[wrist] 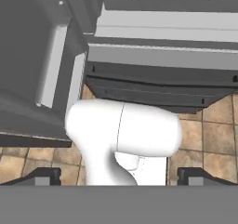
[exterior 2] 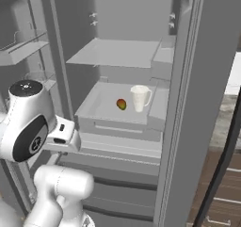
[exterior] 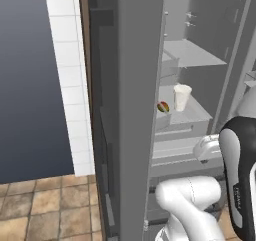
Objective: Place the mustard and condiment bottle from the counter to the top shelf of the fridge. If the existing items in the fridge are on the top shelf, move them to other shelves.
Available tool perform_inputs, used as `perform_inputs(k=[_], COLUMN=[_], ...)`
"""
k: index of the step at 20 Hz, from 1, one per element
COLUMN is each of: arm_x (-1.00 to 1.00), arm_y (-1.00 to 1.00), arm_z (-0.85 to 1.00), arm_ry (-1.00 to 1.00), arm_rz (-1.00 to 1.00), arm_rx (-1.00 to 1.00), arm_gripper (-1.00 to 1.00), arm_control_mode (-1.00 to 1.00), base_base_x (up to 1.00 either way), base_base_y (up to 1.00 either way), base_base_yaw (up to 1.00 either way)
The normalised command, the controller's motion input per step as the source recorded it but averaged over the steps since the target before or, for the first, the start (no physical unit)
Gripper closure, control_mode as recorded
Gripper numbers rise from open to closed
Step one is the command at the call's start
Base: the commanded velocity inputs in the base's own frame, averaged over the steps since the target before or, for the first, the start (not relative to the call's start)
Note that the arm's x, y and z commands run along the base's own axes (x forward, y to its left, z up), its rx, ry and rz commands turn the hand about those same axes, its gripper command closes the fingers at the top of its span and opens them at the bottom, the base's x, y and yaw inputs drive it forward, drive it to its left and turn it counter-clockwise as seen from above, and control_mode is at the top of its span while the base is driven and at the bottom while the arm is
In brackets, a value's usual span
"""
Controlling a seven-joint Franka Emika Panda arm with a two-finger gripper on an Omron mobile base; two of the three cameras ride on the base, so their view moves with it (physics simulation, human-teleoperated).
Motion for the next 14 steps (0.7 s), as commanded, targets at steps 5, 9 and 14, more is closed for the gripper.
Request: perform_inputs(k=[5,9,14], arm_x=[0.0,0.0,0.0], arm_y=[0.0,0.0,0.0], arm_z=[0.0,0.0,0.0], arm_ry=[0.0,0.0,0.0], arm_rz=[0.0,0.0,0.0], arm_rx=[0.0,0.0,0.0], arm_gripper=[-1.0,-1.0,-1.0], arm_control_mode=[1.0,1.0,1.0], base_base_x=[-0.88,-0.82,-0.71], base_base_y=[-0.06,-0.18,-0.22], base_base_yaw=[-0.01,-0.07,-0.15])
